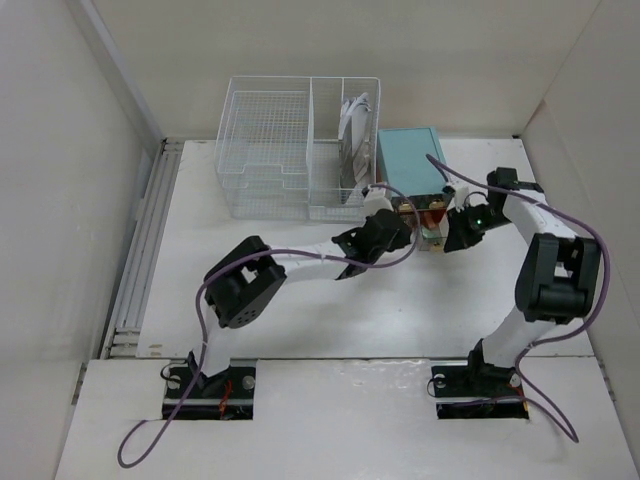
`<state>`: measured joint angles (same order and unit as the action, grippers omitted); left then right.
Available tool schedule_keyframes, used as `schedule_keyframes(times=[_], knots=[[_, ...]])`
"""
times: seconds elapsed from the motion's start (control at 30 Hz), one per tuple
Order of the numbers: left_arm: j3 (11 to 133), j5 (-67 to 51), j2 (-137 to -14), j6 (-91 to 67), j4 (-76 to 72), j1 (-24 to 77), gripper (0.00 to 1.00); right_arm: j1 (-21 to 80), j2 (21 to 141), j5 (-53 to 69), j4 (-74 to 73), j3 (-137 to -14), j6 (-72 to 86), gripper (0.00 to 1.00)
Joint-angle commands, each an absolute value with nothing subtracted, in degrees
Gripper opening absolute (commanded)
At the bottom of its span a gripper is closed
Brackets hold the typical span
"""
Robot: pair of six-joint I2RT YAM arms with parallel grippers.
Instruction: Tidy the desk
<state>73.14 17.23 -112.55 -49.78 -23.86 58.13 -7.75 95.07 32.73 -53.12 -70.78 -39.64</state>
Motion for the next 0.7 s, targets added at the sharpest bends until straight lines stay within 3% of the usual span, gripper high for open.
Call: schedule_keyframes(times=[0.0, 0.3, 0.67], knots=[[82.07, 14.94, -115.93, -45.53, -23.20, 57.04, 0.02, -10.11, 100.71, 45.77, -61.17, -72.60, -42.71, 0.00], [88.42, 14.41, -124.28, -44.47, -19.07, 53.79, 0.02, -16.17, 110.65, 61.07, -59.60, -73.30, -40.97, 0.00], [85.25, 16.70, -127.17, -44.47, -22.93, 53.26, 0.02, -18.11, 109.34, 61.26, -36.66, -64.87, -21.63, 0.00]])
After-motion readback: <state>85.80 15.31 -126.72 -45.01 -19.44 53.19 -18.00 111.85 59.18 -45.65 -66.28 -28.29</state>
